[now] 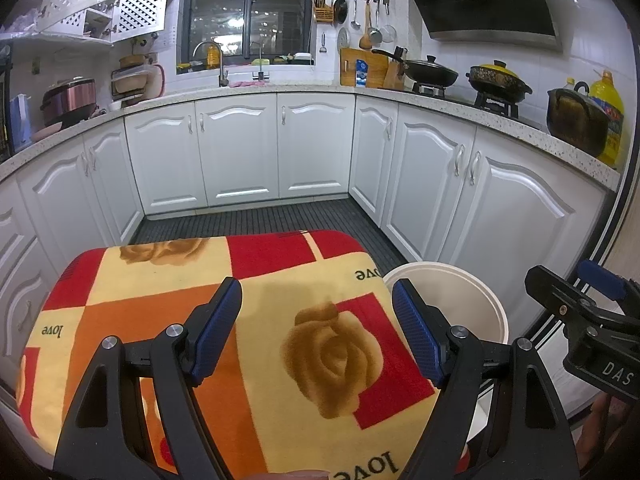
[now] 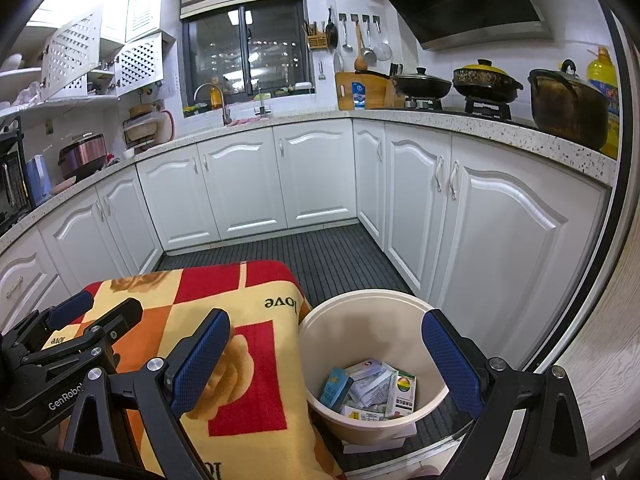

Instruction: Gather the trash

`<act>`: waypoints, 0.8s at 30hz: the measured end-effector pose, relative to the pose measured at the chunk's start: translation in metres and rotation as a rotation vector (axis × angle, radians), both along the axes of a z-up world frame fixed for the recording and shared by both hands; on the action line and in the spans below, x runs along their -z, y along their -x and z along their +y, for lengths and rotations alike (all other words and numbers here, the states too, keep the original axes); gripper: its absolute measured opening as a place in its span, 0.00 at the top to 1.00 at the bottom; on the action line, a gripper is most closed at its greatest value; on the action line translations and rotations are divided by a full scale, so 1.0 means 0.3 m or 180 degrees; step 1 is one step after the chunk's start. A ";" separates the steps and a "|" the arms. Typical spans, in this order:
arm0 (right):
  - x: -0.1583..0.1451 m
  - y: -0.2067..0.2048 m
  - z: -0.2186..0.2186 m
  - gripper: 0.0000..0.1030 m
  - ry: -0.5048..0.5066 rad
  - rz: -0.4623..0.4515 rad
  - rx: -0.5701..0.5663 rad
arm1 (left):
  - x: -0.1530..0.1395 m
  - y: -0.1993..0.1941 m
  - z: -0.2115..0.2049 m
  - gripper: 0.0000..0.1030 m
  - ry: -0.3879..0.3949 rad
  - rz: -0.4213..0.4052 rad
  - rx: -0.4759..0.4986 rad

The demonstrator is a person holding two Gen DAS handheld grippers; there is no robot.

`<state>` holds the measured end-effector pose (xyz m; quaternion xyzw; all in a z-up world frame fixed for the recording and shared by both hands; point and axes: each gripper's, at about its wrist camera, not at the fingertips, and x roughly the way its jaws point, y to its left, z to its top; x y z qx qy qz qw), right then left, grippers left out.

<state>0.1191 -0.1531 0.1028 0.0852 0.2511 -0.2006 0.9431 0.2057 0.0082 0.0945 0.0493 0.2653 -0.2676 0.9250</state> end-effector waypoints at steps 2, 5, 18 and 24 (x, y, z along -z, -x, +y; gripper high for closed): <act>-0.002 -0.001 -0.001 0.07 -0.0002 0.0002 0.0001 | 0.005 0.002 0.005 0.25 -0.0007 -0.0003 0.0013; -0.003 -0.002 -0.002 0.07 -0.0003 0.0001 0.0002 | 0.005 0.004 0.006 0.25 -0.0015 -0.0003 0.0030; -0.003 -0.002 -0.002 0.07 -0.0006 0.0005 0.0001 | 0.001 0.004 -0.002 0.25 -0.0030 -0.0007 0.0048; -0.002 -0.001 -0.005 0.07 -0.0004 0.0007 0.0002 | -0.003 0.005 -0.004 0.25 -0.0036 -0.0001 0.0057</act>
